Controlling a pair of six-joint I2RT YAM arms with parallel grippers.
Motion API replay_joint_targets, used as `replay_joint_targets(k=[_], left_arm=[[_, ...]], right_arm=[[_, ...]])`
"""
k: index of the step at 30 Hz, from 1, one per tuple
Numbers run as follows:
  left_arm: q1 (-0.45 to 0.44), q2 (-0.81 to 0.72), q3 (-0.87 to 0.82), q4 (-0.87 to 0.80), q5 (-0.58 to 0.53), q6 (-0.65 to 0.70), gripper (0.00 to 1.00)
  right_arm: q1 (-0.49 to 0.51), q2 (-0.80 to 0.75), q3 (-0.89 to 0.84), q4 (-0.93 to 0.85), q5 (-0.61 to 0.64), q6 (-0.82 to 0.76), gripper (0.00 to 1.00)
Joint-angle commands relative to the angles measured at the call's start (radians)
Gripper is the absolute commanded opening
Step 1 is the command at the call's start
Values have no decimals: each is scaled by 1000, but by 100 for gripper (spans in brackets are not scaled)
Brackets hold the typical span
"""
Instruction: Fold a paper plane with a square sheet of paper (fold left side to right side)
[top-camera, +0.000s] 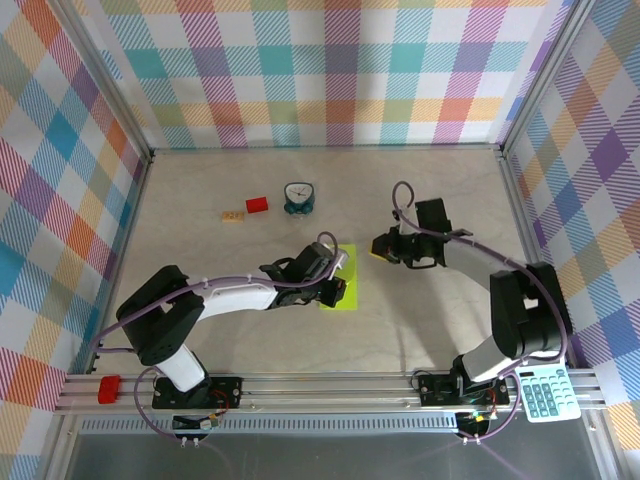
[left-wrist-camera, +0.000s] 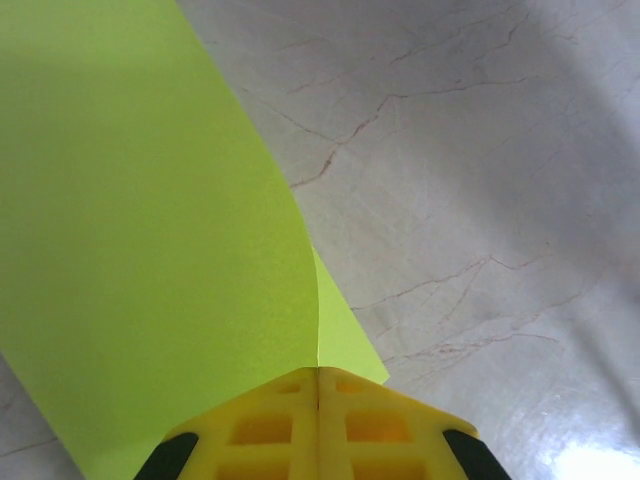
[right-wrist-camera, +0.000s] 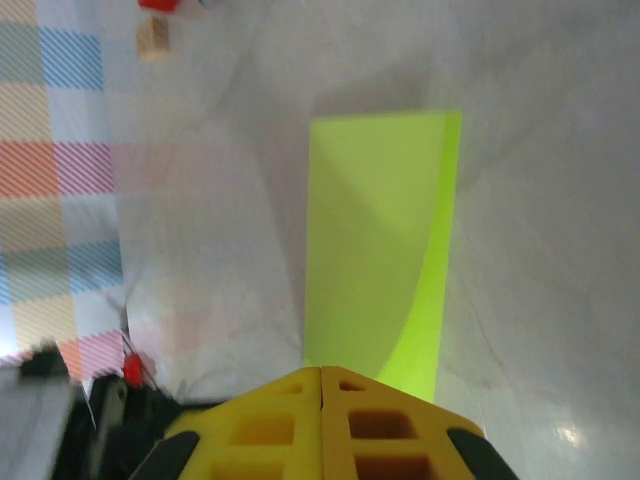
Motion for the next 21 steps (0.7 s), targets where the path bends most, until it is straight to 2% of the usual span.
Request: replay_joint_targets(k=[1, 4, 12, 21], left_arm=[[36, -18, -27, 97, 139, -68, 0], [57, -17, -32, 94, 161, -82, 0], [73, -7, -29, 86, 166, -112, 0], [77, 14, -23, 84, 159, -121, 0]], right_arm=[[20, -34, -91, 31, -45, -10, 3], [65, -50, -145, 64, -30, 8, 0], [200, -3, -194, 123, 39, 58, 0], [237, 68, -187, 115, 91, 49, 0]])
